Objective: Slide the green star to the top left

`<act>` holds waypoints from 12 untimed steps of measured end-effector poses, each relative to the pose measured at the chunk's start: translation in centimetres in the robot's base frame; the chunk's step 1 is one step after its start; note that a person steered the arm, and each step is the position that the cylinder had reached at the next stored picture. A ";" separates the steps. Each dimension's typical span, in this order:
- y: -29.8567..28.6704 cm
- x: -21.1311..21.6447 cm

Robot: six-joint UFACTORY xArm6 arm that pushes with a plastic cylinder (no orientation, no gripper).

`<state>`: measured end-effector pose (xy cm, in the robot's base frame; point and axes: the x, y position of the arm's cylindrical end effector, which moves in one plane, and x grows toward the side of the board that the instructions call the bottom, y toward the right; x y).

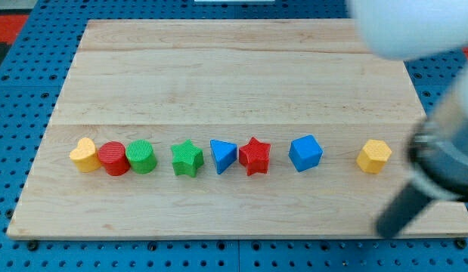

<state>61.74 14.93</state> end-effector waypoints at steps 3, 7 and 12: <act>-20.4 -8.8; -27.9 -15.7; -34.7 -30.0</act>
<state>31.69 -19.76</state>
